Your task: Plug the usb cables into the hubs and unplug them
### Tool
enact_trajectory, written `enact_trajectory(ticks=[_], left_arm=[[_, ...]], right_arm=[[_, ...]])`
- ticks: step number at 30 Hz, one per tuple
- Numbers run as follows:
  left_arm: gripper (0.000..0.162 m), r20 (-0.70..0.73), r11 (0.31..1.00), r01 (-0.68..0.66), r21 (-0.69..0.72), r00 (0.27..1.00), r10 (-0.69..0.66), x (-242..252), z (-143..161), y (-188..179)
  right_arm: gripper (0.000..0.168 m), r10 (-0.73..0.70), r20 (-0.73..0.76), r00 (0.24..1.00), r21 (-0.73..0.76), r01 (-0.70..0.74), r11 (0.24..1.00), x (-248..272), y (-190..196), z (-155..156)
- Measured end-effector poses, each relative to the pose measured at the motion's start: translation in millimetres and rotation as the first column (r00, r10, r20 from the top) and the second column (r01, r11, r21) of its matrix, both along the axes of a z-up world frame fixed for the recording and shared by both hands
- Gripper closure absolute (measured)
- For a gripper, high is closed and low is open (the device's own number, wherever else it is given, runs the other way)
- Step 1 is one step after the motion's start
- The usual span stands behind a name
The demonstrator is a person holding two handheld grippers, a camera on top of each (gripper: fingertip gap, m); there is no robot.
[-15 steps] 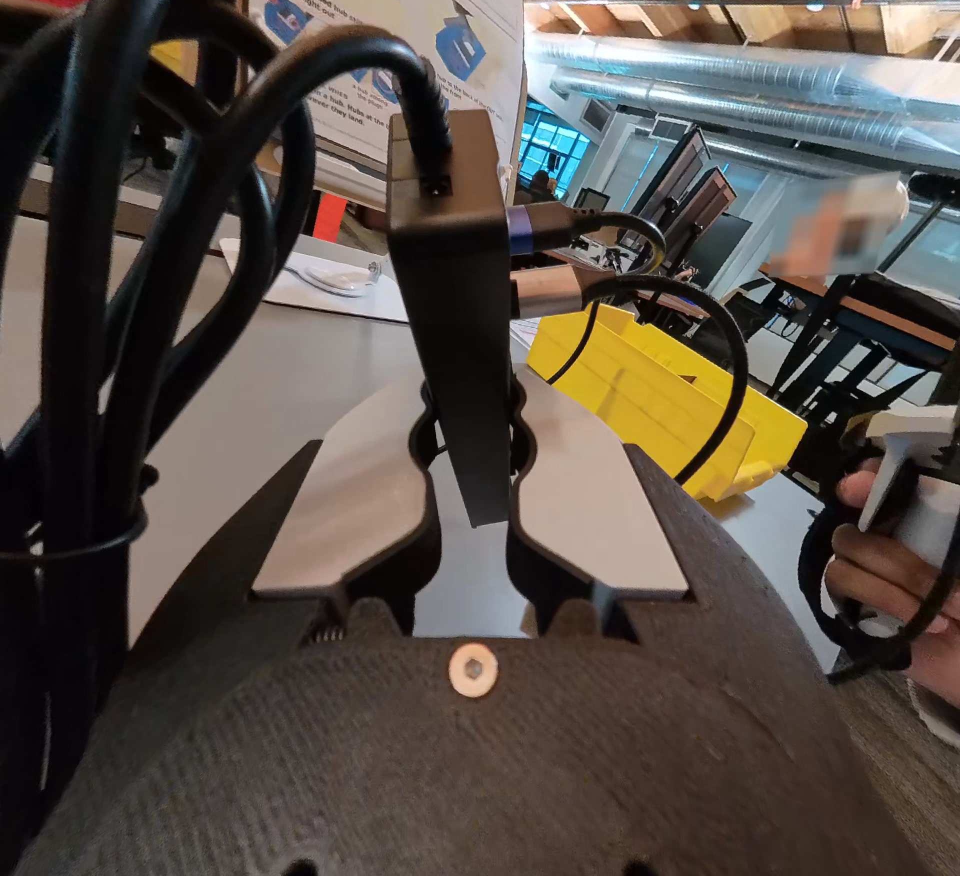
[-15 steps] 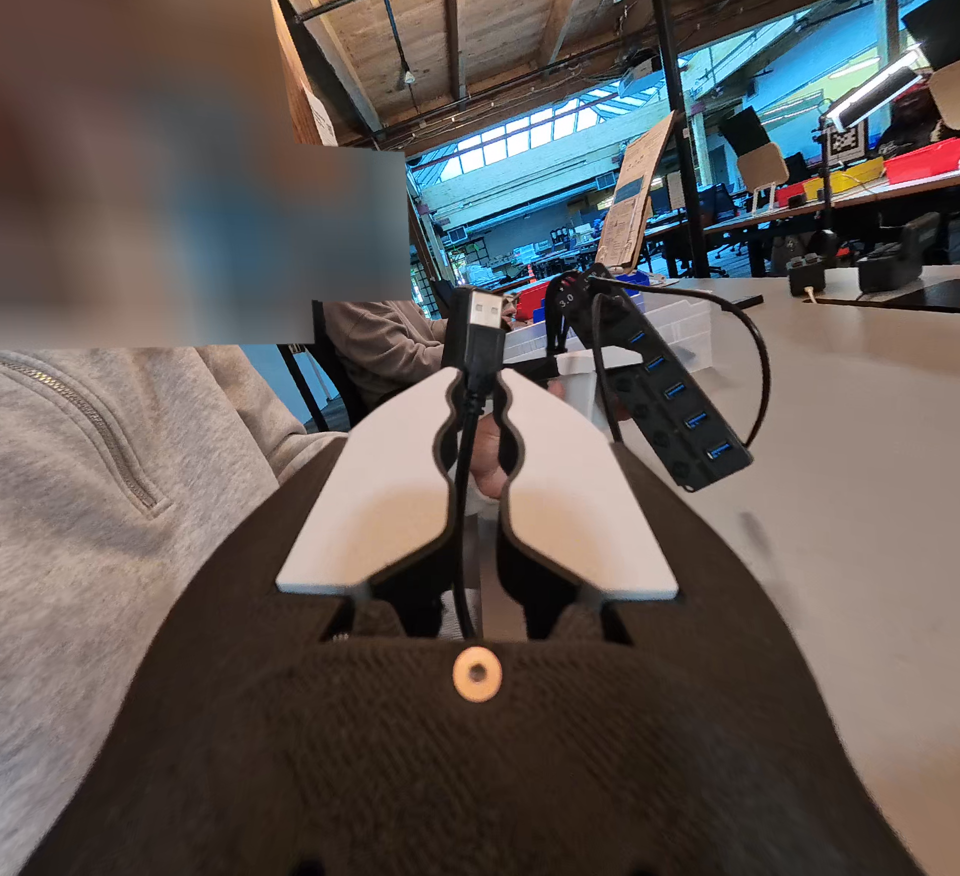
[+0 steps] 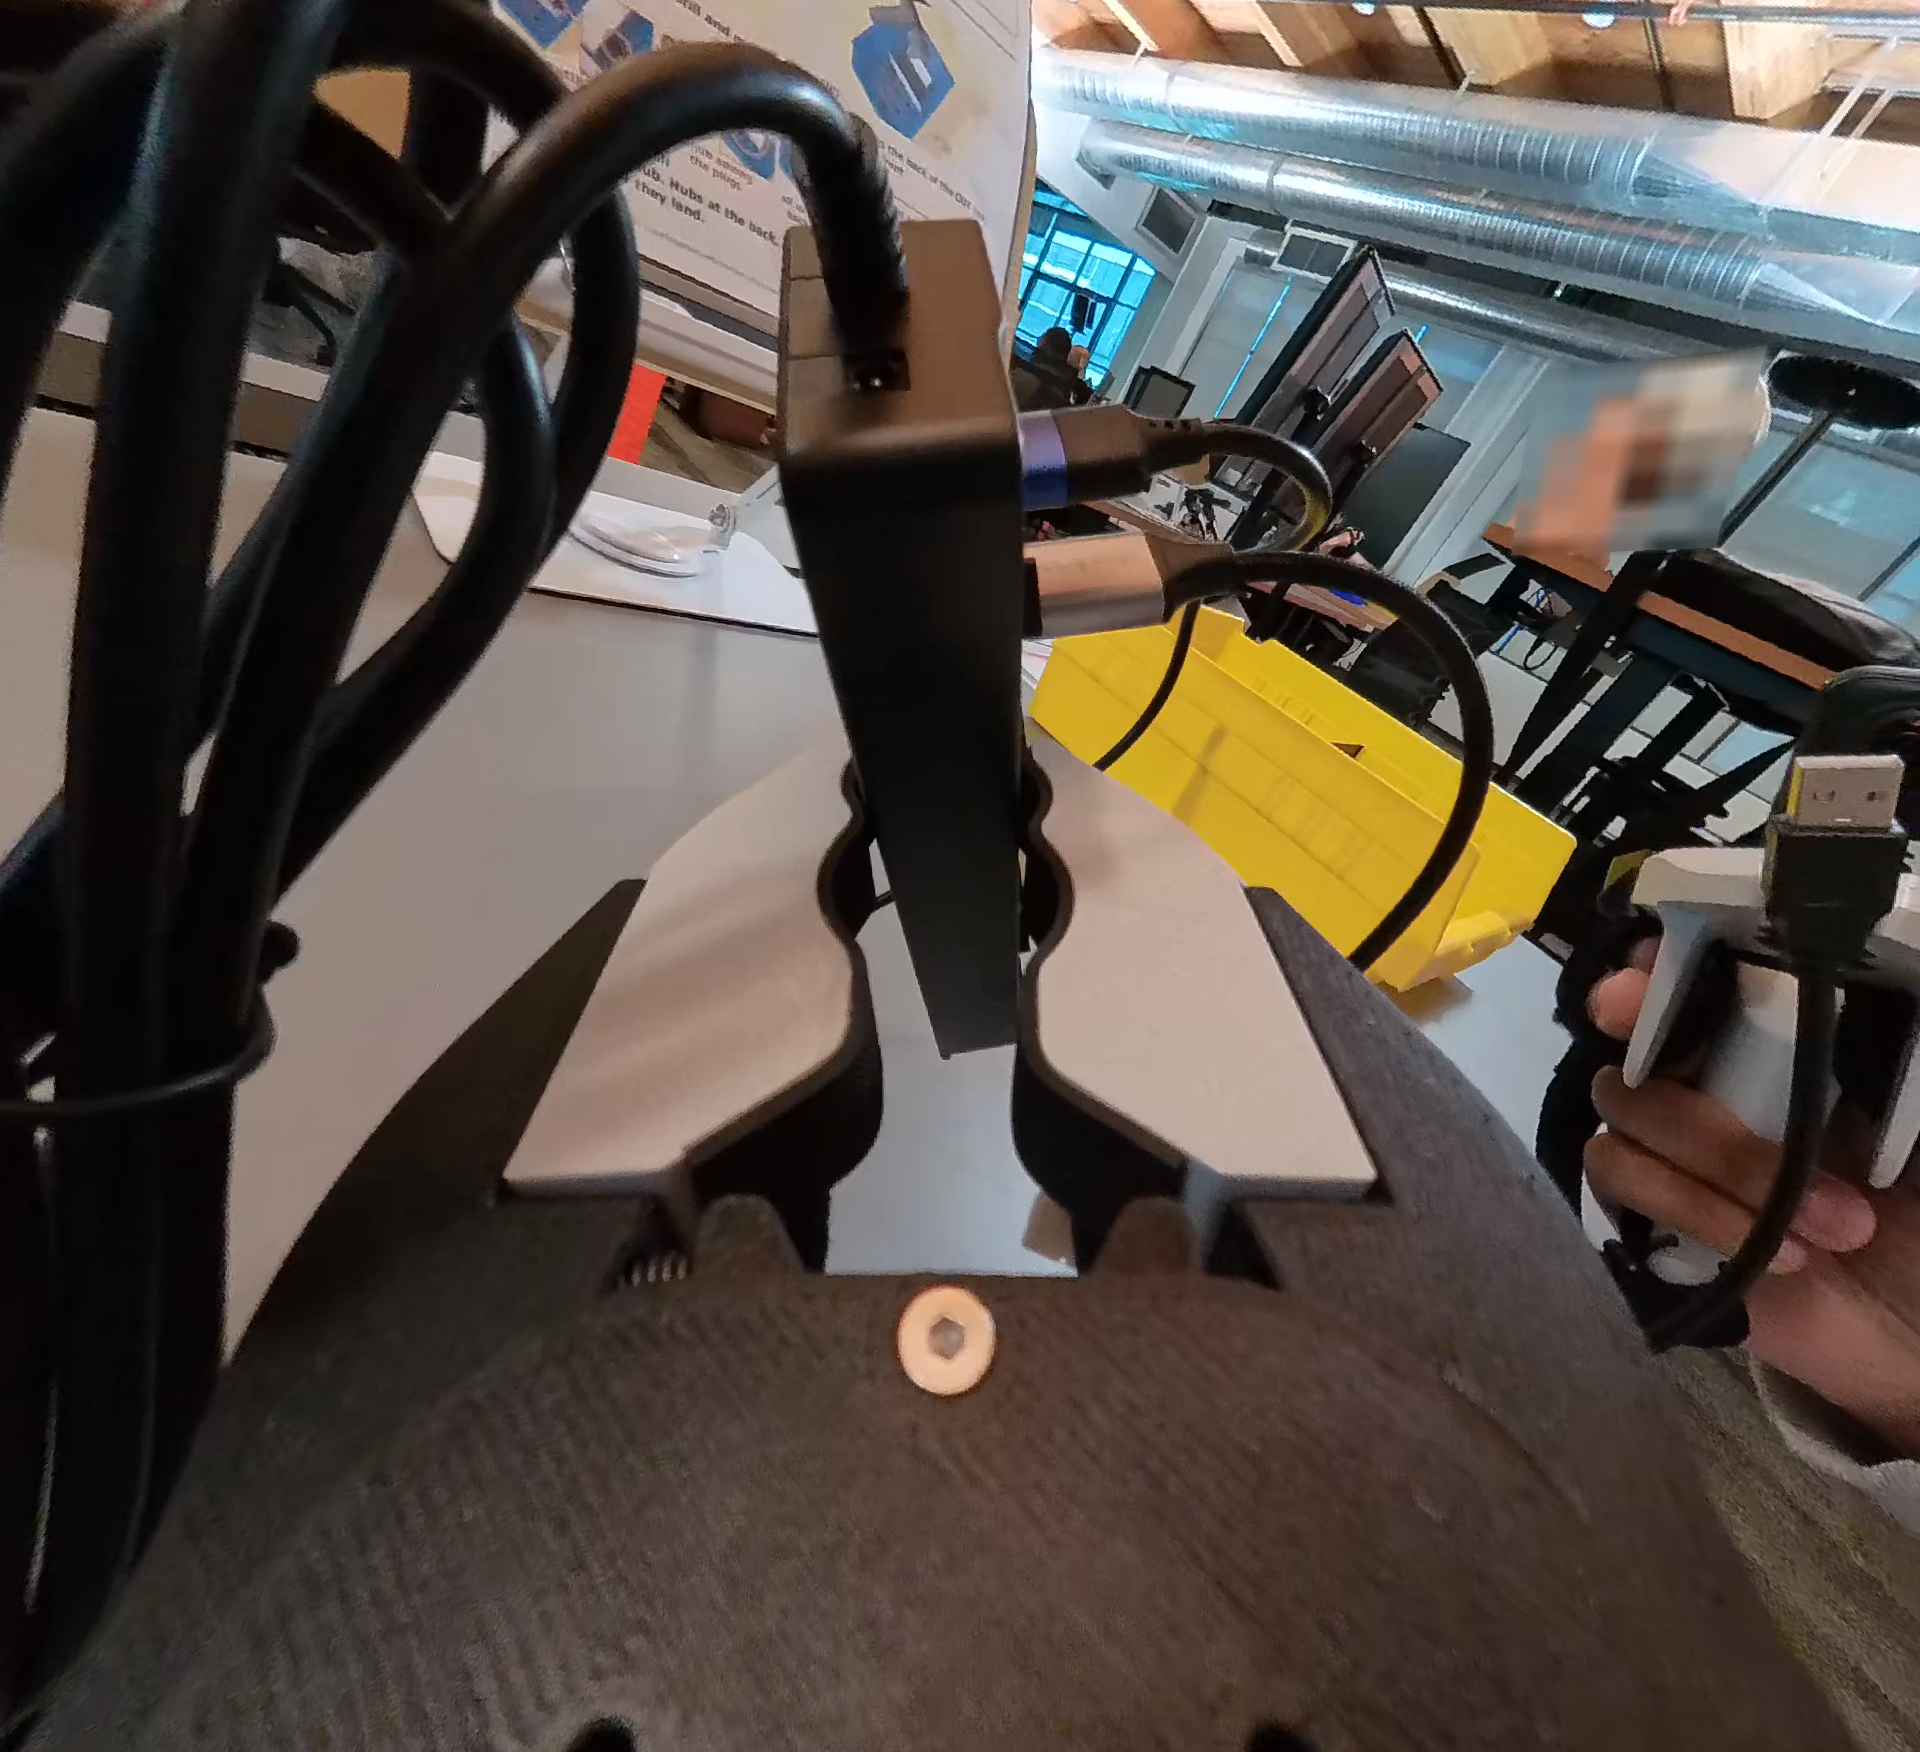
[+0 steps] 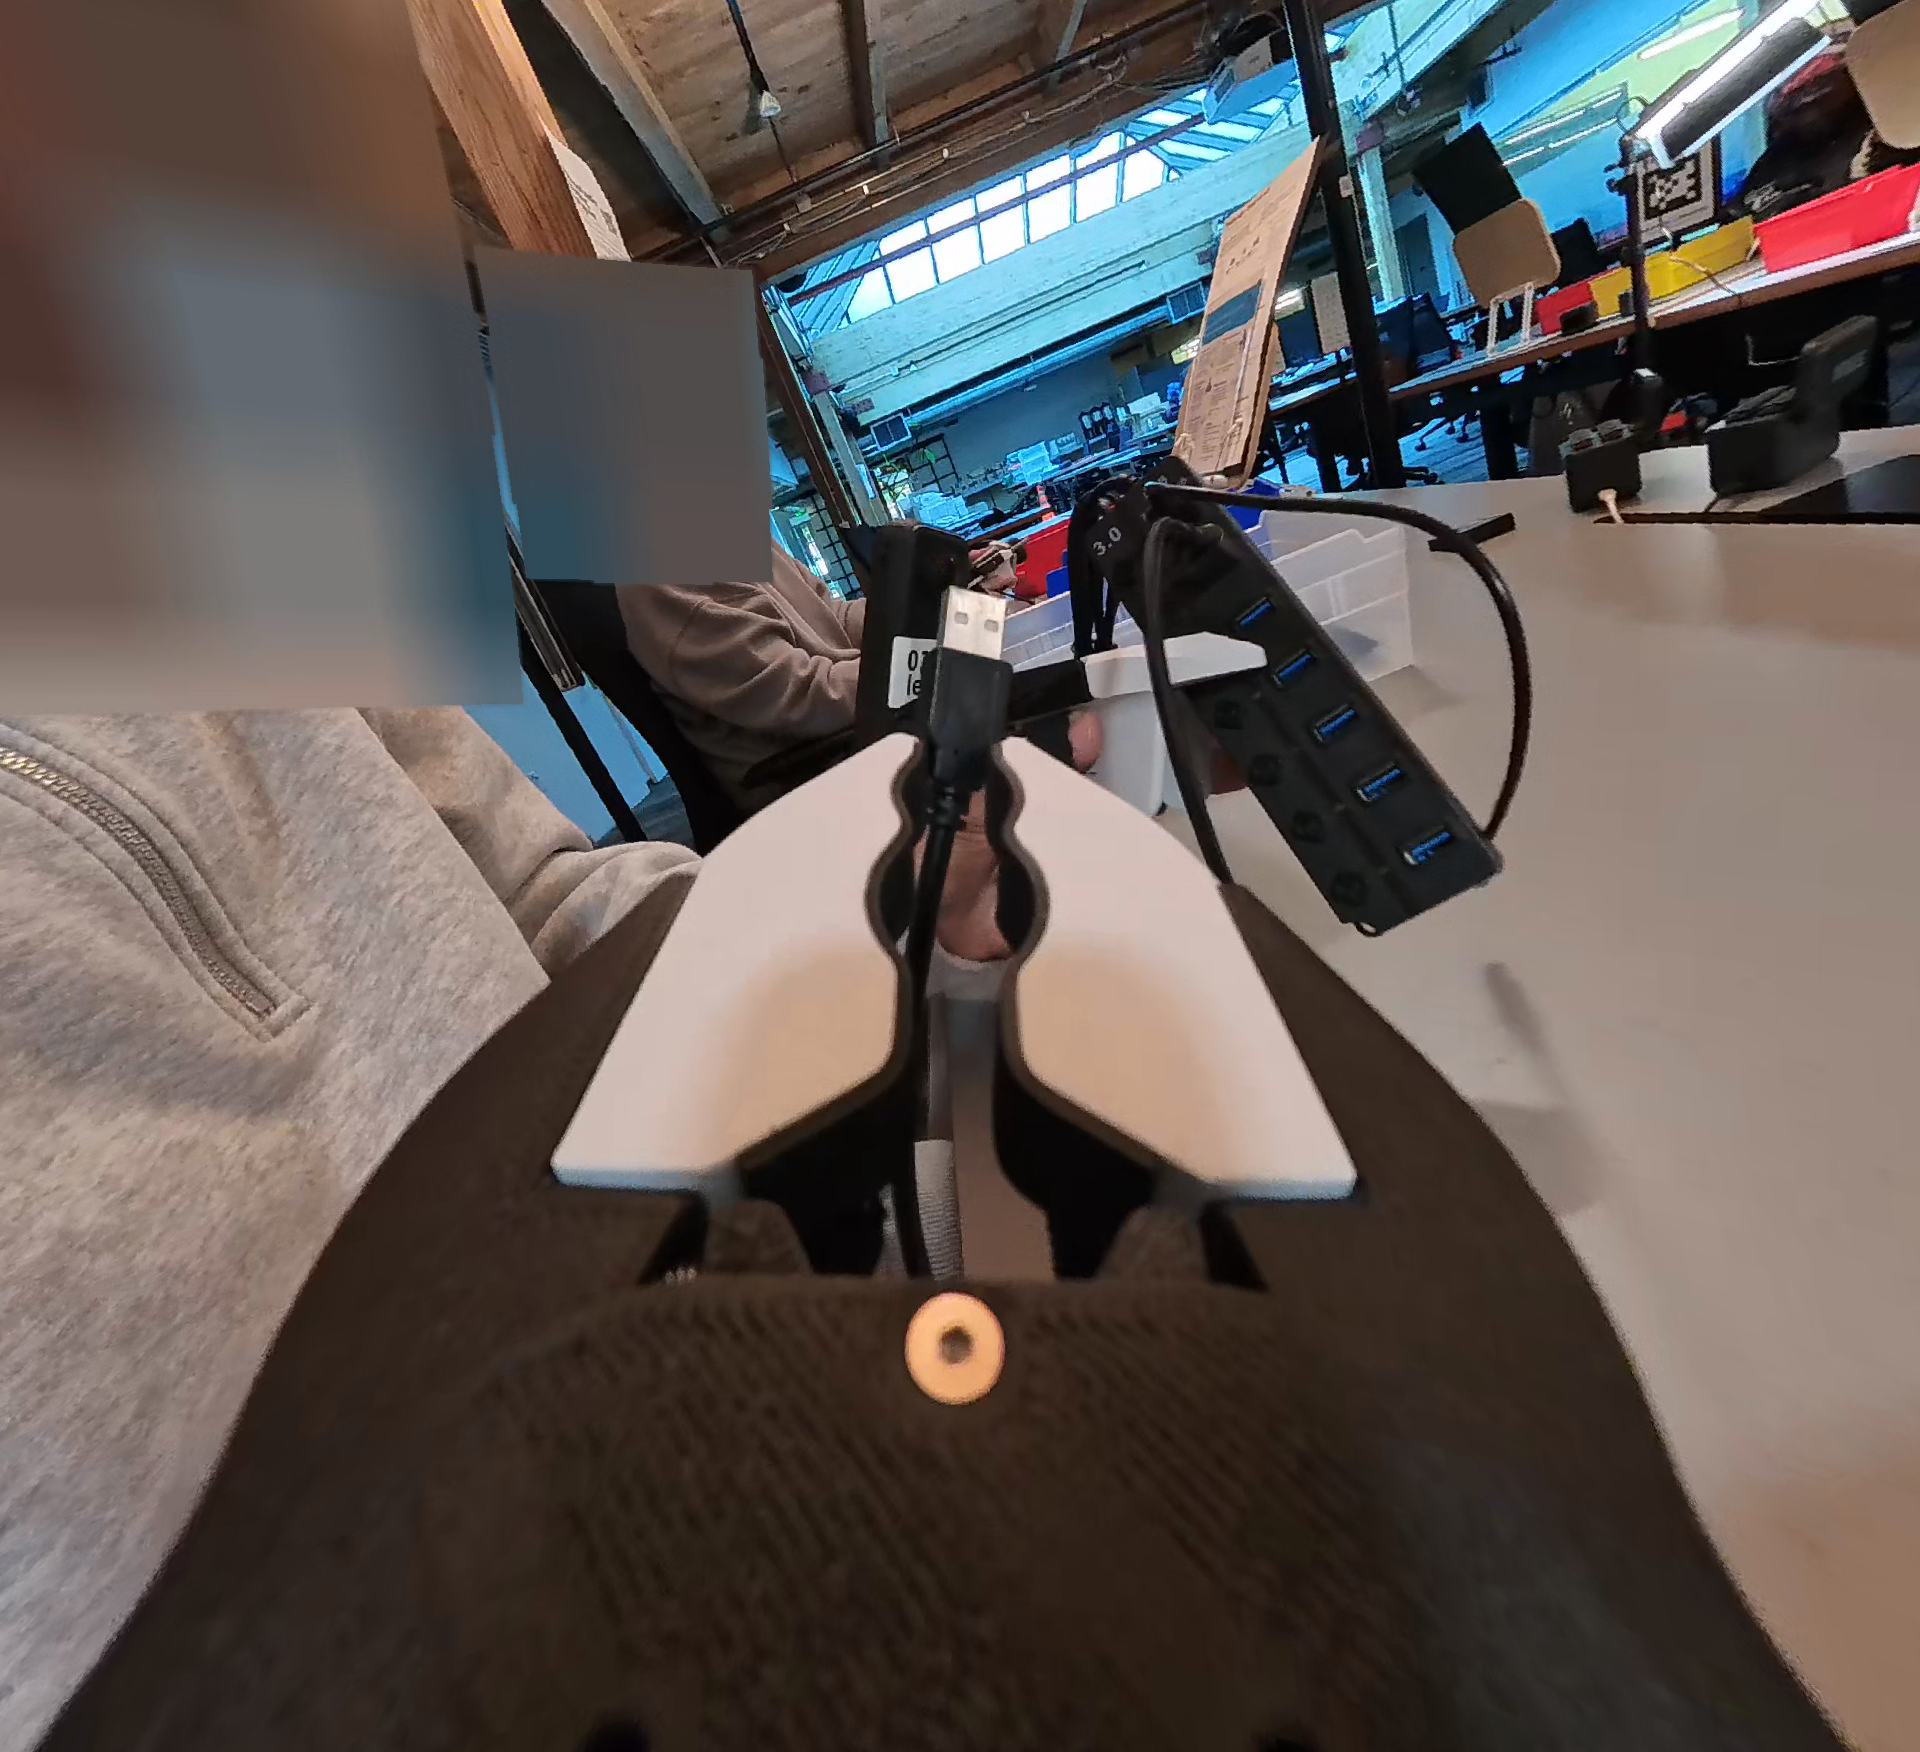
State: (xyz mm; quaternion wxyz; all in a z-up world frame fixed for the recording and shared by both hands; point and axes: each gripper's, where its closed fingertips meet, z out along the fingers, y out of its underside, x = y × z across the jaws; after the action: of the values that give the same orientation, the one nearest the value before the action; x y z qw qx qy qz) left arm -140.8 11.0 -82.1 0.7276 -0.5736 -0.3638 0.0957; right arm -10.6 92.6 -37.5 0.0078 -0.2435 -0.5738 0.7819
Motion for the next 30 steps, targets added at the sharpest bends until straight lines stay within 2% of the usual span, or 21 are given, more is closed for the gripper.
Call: enact_trajectory(ticks=[14, 30], left_arm=[[0.138, 0.009, 0.994, 0.08, 0.07, 0.997, -0.081, 8, 5, 8], [0.138, 0.011, 0.993, 0.095, 0.064, 0.995, -0.096, 11, 3, 12]], right_arm=[[0.158, -0.003, 0.051, 0.999, -0.062, 0.006, 0.998, -5, 5, 0], [0.158, 0.017, 0.05, 0.999, -0.087, -0.013, 0.996, -4, 6, 2]])
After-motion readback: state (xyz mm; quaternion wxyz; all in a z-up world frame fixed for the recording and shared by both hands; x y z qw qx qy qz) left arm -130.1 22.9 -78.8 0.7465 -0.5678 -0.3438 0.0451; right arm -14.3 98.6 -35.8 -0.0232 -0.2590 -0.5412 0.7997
